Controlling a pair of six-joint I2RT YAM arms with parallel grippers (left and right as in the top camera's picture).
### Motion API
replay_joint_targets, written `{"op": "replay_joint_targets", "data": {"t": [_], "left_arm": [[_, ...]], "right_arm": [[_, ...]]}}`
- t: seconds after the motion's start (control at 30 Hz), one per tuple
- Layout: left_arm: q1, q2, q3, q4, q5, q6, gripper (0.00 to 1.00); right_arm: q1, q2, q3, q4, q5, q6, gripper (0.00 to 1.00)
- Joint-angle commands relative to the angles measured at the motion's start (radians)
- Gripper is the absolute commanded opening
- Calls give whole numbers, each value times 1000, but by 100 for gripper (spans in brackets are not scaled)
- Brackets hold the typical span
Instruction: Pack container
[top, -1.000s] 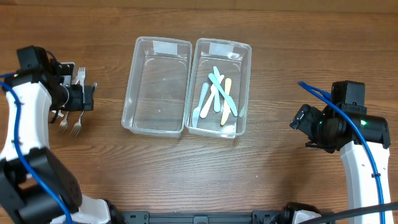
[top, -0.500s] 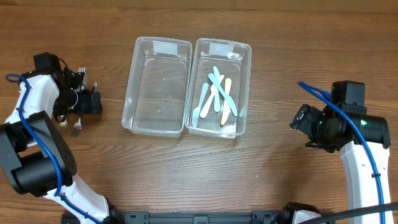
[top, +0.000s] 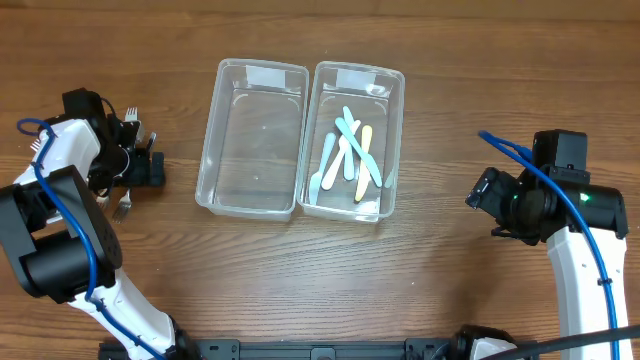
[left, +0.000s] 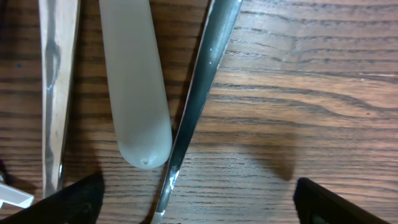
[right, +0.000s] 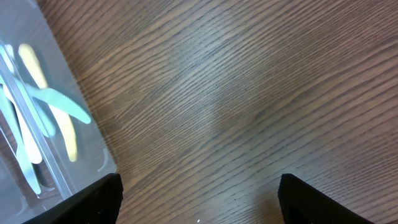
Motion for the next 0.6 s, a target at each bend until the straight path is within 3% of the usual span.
{"op": "replay_joint_targets", "data": {"t": [0.0, 0.57], "left_arm": [[-2, 47, -10, -3, -8, -25, 82], [-2, 47, -10, -19, -8, -34, 24]], "right_arm": [[5, -2, 3, 4, 1, -6, 82], [5, -2, 3, 5, 2, -6, 82]]}}
